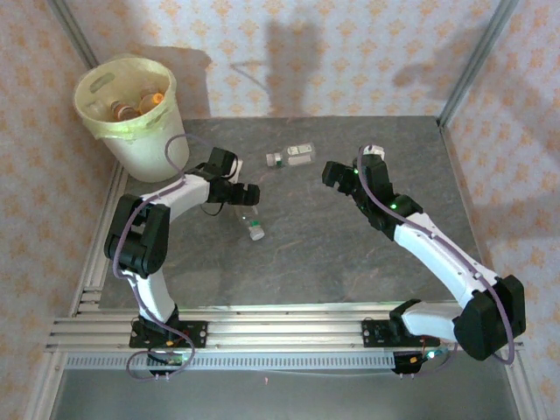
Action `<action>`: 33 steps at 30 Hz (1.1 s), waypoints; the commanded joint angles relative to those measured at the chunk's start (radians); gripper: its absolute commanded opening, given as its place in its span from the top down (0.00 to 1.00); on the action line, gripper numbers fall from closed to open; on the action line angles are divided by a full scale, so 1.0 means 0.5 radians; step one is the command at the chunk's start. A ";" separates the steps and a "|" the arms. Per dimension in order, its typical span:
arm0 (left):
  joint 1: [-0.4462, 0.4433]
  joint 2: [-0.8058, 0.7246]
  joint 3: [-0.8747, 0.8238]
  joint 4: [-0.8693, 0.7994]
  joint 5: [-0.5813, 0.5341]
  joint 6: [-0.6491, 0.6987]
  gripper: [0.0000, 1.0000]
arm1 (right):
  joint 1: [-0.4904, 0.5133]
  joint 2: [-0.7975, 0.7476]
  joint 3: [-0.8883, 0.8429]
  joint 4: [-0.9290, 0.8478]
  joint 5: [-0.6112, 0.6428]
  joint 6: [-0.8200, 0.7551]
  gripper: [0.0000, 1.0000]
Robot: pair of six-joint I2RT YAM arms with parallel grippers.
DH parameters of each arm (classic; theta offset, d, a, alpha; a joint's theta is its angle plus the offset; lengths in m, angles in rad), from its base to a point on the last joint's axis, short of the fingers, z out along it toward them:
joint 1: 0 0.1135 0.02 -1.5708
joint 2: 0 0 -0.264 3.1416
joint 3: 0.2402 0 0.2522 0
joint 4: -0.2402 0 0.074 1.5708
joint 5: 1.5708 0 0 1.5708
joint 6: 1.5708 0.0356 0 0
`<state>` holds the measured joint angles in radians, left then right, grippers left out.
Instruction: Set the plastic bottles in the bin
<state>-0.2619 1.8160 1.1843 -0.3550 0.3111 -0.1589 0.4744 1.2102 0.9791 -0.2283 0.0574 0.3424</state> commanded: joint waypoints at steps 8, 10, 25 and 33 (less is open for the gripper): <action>-0.156 -0.187 -0.052 -0.181 -0.506 -0.635 0.00 | -0.011 -0.042 -0.059 0.015 0.103 -0.044 0.01; -0.230 -0.225 -0.061 -0.255 -0.636 -0.868 0.00 | -0.013 -0.043 -0.071 0.032 0.103 -0.044 0.01; -0.525 -0.253 0.053 -0.641 -1.079 -1.359 0.00 | -0.022 -0.104 -0.086 -0.009 0.064 -0.133 0.01; -0.402 -0.704 -0.073 -0.774 -0.903 -1.364 0.00 | 0.029 -0.153 -0.345 0.391 -0.902 -0.701 0.01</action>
<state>-0.5003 1.5581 1.1748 -0.6693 -0.1574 -0.8078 0.4698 1.1099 0.8330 -0.1268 -0.1593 0.1520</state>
